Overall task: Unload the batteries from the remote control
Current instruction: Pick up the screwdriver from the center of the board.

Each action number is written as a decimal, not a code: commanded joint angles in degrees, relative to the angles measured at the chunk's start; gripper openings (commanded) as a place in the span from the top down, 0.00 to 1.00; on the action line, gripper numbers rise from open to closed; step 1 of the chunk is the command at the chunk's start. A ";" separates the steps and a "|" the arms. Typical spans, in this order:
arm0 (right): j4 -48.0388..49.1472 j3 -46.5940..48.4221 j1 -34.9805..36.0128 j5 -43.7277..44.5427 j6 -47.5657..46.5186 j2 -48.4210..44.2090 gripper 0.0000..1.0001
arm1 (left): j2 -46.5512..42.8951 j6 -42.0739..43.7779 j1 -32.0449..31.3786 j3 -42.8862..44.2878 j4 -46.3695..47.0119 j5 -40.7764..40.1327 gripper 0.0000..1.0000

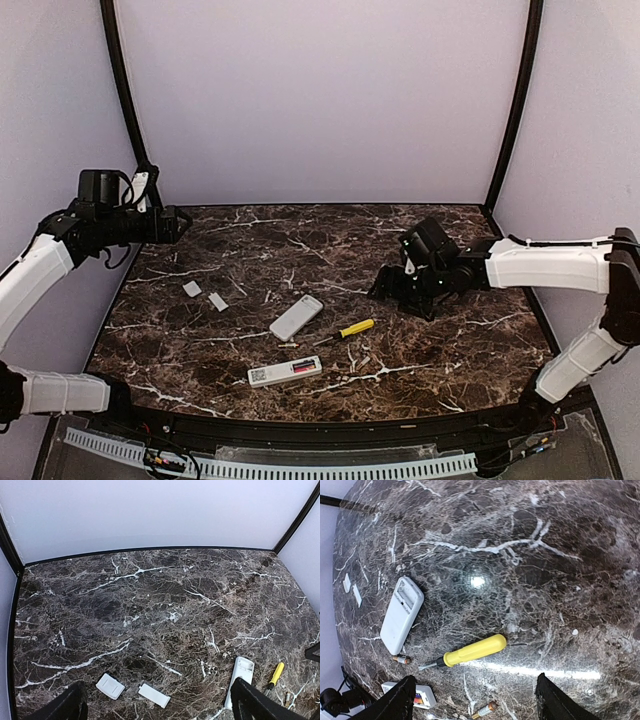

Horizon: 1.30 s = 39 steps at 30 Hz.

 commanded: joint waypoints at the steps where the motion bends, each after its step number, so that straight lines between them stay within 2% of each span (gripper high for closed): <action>1: -3.42 0.99 1.62 3.58 7.26 0.67 0.20 | -4.04 1.82 0.27 -2.26 1.27 -1.65 0.01; 7: -3.71 0.68 4.16 5.04 12.48 2.05 0.21 | -1.54 1.55 0.27 -0.76 -0.23 -1.07 0.01; 18: -4.09 9.62 6.61 3.28 11.96 14.11 0.27 | -2.73 0.85 0.29 -1.49 0.50 0.65 0.01; 28: -6.35 11.80 7.15 4.20 14.44 18.88 0.29 | -2.61 0.47 0.29 -1.74 0.85 2.03 0.01; 39: -9.06 17.60 7.30 6.96 11.08 25.35 0.33 | -2.61 0.30 0.29 -1.88 0.95 2.37 0.01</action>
